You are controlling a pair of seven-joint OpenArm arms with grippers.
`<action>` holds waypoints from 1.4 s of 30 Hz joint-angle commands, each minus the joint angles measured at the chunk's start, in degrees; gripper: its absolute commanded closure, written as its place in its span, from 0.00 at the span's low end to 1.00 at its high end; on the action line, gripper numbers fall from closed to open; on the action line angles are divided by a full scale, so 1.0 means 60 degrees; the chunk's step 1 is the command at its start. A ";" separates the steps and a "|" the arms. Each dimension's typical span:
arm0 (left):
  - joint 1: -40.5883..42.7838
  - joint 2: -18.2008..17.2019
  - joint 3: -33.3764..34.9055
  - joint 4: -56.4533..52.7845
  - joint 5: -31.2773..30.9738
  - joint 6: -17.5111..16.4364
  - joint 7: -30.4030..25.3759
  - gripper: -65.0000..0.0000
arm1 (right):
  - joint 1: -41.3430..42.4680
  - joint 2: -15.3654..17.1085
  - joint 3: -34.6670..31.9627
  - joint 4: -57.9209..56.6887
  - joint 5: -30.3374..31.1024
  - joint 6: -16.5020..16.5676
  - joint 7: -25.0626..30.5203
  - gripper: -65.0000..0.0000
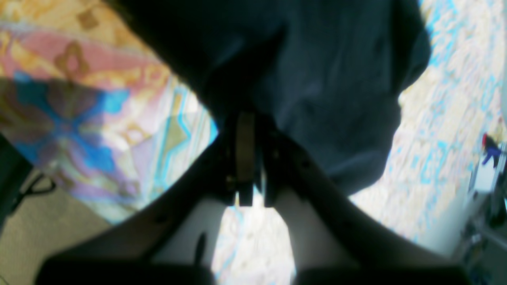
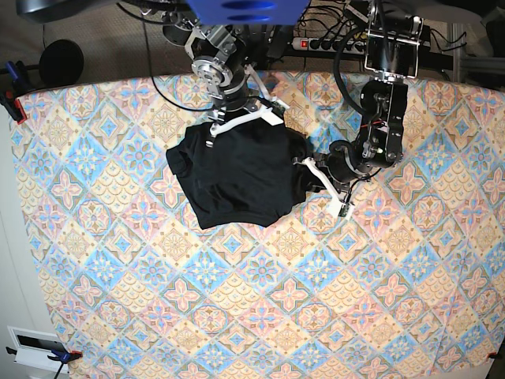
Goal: Layout the t-shirt on the table in an organized manner, then fold the t-shirt properly
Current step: 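Lift the bundle with both grippers and shift it toward the right arm, then drag the folded black shirt with the right gripper to the table corner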
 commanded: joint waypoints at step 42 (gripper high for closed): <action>0.1124 -0.0650 0.0010 0.0177 0.1587 -0.0054 -0.0336 1.00 | 0.0599 -0.1566 0.3288 0.0494 0.1512 -0.0089 0.1916 1.00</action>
